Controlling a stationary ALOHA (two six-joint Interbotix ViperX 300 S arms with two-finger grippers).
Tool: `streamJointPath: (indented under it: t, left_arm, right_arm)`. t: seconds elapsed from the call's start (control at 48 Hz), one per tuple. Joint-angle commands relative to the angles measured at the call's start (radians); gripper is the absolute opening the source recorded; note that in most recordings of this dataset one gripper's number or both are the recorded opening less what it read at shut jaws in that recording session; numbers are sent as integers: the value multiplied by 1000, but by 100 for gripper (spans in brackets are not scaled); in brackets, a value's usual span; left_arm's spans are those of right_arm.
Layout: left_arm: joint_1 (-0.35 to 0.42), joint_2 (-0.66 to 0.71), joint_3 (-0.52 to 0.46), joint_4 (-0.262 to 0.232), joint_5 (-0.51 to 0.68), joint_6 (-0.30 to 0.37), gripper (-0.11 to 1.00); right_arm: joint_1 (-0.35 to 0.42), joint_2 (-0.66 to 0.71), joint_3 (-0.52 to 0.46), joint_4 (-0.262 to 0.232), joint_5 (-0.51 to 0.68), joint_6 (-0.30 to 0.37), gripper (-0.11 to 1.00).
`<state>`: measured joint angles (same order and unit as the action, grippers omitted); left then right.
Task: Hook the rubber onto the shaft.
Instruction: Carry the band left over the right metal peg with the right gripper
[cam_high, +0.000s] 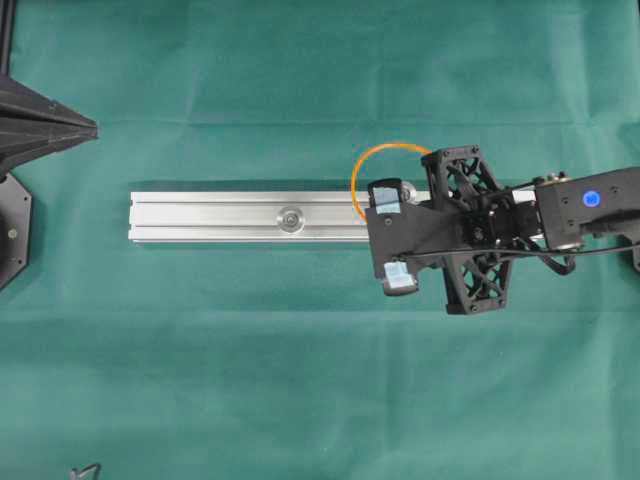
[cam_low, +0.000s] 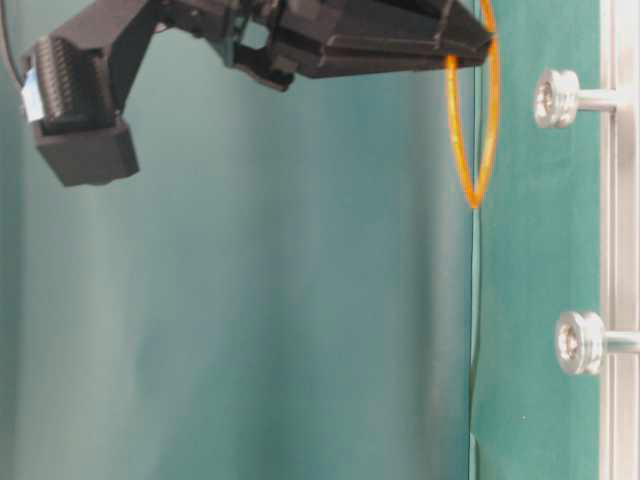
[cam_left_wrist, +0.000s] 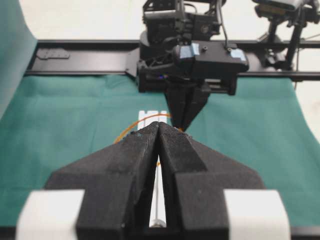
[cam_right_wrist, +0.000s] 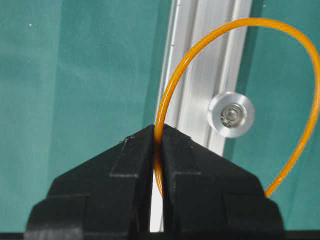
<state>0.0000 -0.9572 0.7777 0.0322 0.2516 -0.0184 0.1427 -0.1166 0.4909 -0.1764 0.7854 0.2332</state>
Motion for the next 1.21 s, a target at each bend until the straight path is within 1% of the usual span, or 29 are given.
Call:
streamJointPath:
  t: [0.0,0.125,0.229,0.583,0.791,1.187]
  left_arm:
    - [3,8,-14,3,-5,0,0]
    - [3,8,-14,3,-5,0,0]
    - [3,8,-14,3,-5,0,0]
    - [3,6,-14,3,-5,0,0]
    - [3,8,-14,3,-5,0,0]
    - [3,8,-14,3,-2,0,0]
  right_arm:
    - [2,-6,8,8,-32,3,5]
    - [2,11,37,25,-75,3,5]
    - [2,20,51,28,-92,2,5]
    - [2,20,35,26,-87,0,6]
    - [3,18,17,26,-57,0,5]
    - [25,20,0,26,-38,2,5]
